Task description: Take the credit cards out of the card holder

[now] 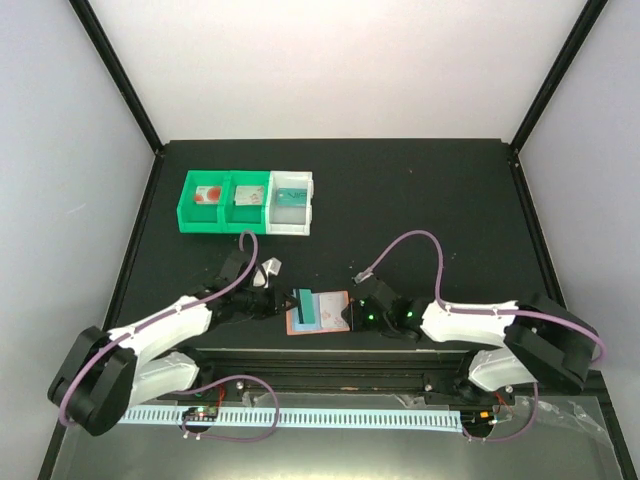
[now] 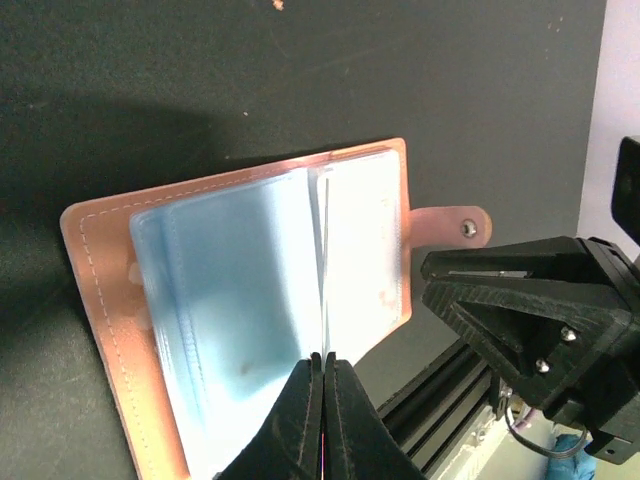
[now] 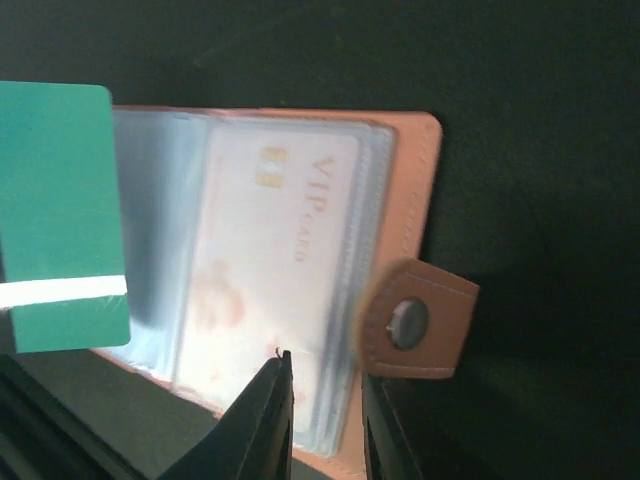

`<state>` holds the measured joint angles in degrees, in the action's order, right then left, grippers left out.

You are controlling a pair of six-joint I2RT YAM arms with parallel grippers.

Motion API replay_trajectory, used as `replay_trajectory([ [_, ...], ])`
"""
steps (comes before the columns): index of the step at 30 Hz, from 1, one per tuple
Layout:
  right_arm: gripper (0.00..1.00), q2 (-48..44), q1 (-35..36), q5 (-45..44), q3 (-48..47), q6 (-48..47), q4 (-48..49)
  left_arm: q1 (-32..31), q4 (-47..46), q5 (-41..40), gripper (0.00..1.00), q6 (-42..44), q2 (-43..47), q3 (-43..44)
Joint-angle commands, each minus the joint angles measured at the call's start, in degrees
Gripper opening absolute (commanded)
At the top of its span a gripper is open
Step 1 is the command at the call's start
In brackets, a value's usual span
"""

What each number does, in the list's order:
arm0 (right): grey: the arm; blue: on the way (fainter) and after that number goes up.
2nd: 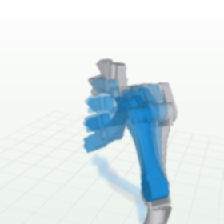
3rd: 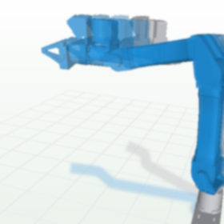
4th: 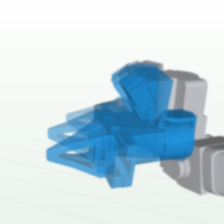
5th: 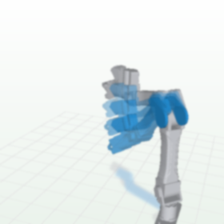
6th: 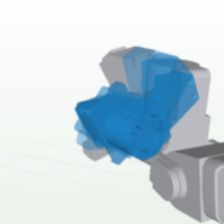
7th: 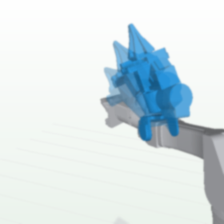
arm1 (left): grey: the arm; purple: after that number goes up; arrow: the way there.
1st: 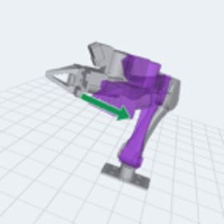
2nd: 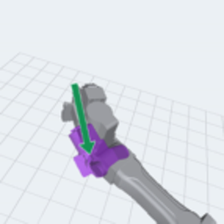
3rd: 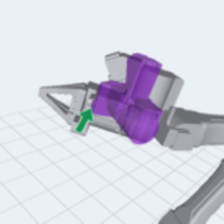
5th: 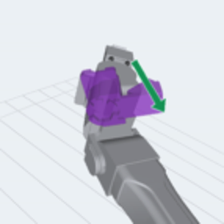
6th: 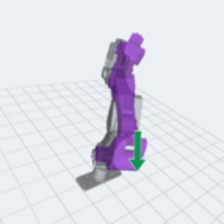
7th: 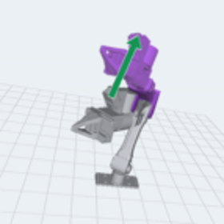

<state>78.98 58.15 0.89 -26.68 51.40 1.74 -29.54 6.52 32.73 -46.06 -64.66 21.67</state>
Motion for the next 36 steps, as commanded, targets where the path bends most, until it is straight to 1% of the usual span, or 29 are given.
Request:
replay_trajectory([
  [1, 0.22, -5.27, 0.12, -2.40, -3.82, -8.26, -3.42, 0.73, 6.21, -2.05, 0.02, -0.36, 5.04, 3.15],
  [5, 0.23, -10.22, 0.17, -1.21, -4.10, -17.90, -0.22, 0.84, 9.30, -1.81, 0.02, -0.74, 8.86, 5.69],
  [8, 0.22, -13.63, 0.27, 1.59, -0.73, -28.13, 6.27, 0.84, 11.70, -2.28, 0.02, -1.07, 11.53, 7.64],
  [11, 0.22, -17.78, 0.53, 4.69, 3.02, -35.20, 14.02, 0.81, 13.26, -2.47, 0.02, -2.73, 13.44, 9.10],
  [13, 0.22, -19.86, 0.73, 4.75, 4.52, -38.59, 16.94, 0.89, 12.97, -2.36, 0.02, -5.48, 14.84, 9.30],
  [16, 0.25, -20.41, 0.90, 6.24, 3.60, -43.76, 17.93, 0.90, 11.12, -1.85, 0.02, -10.69, 17.53, 8.76],
  [20, 0.28, -18.53, 1.78, 8.43, 1.29, -49.81, 18.38, 0.99, 12.54, -3.03, 0.01, -15.15, 21.39, 9.70],
  [23, 0.32, -18.47, 3.27, 11.54, 1.42, -54.08, 21.67, 0.99, 12.66, -2.96, 0.02, -19.45, 24.68, 9.39],
  [26, 0.34, -19.08, 5.44, 8.40, 3.06, -58.97, 24.27, 0.98, 9.78, -0.84, 0.02, -23.56, 27.25, 7.63],
  [29, 0.35, -19.60, 6.77, 6.70, 2.49, -63.94, 23.22, 1.03, 7.28, 1.36, 0.02, -26.81, 28.31, 6.20],
  [33, 0.38, -19.80, 7.51, 7.22, 0.58, -70.08, 20.76, 1.05, 7.15, 3.22, 0.02, -27.18, 27.78, 6.36],
  [36, 0.38, -18.77, 8.29, 4.77, -1.14, -73.52, 19.24, 1.10, 7.16, 4.34, 0.02, -27.97, 27.60, 6.16],
])
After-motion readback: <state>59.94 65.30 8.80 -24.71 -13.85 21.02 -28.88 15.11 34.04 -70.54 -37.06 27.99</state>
